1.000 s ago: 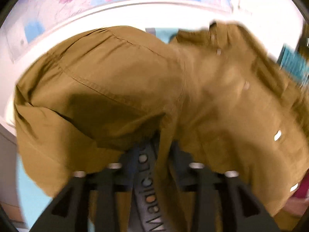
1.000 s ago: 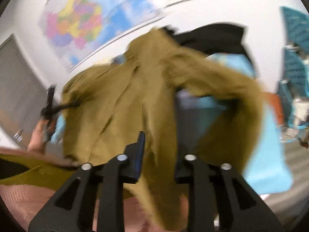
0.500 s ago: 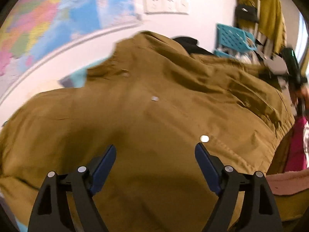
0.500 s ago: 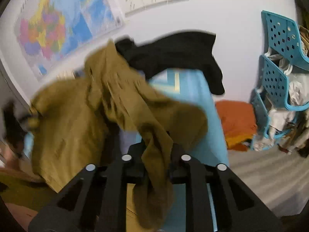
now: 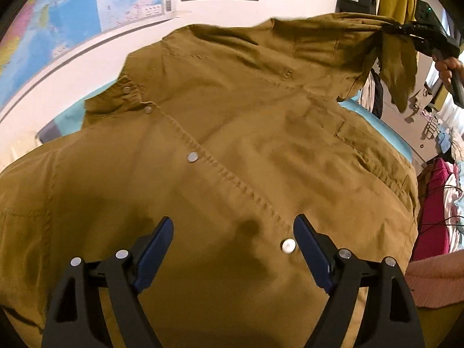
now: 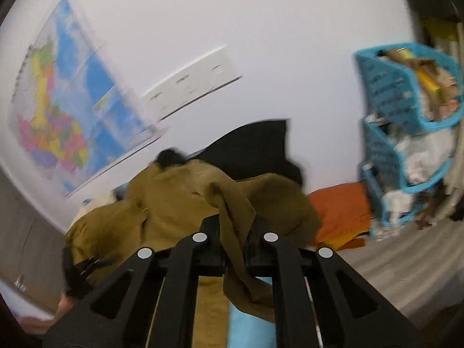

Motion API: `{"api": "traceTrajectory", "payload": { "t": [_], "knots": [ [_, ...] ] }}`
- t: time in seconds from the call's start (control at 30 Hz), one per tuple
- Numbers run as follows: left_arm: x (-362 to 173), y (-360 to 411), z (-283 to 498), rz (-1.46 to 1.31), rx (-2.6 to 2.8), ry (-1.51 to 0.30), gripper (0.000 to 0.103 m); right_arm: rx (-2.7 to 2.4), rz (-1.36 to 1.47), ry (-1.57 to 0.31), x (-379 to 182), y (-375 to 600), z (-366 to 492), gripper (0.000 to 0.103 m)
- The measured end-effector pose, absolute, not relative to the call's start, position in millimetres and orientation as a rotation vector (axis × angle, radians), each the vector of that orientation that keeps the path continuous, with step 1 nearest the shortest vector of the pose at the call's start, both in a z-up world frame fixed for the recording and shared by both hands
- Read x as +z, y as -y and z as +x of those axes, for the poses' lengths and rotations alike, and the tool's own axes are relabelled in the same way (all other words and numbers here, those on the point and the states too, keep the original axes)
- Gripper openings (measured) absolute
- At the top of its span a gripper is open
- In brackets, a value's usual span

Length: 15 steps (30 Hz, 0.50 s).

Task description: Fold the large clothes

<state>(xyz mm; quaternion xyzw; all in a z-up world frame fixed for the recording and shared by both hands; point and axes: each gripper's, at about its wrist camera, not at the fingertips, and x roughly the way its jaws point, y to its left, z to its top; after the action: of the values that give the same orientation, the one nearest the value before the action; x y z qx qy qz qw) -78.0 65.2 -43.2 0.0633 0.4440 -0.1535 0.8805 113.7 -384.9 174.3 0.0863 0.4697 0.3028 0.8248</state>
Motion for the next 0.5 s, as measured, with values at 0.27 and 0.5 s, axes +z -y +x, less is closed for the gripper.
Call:
{"api": "traceTrajectory", "payload": {
  "t": [0.27,0.5],
  "knots": [
    [-25,-77,-66,0.058,-0.376,-0.888,0.086,0.948,0.149,-0.970,221,308,48,0.009],
    [-2,-91,-74,-0.081,-0.504,-0.811,0.086,1.203,0.153,-1.055,195,207,0,0.011]
  ]
}}
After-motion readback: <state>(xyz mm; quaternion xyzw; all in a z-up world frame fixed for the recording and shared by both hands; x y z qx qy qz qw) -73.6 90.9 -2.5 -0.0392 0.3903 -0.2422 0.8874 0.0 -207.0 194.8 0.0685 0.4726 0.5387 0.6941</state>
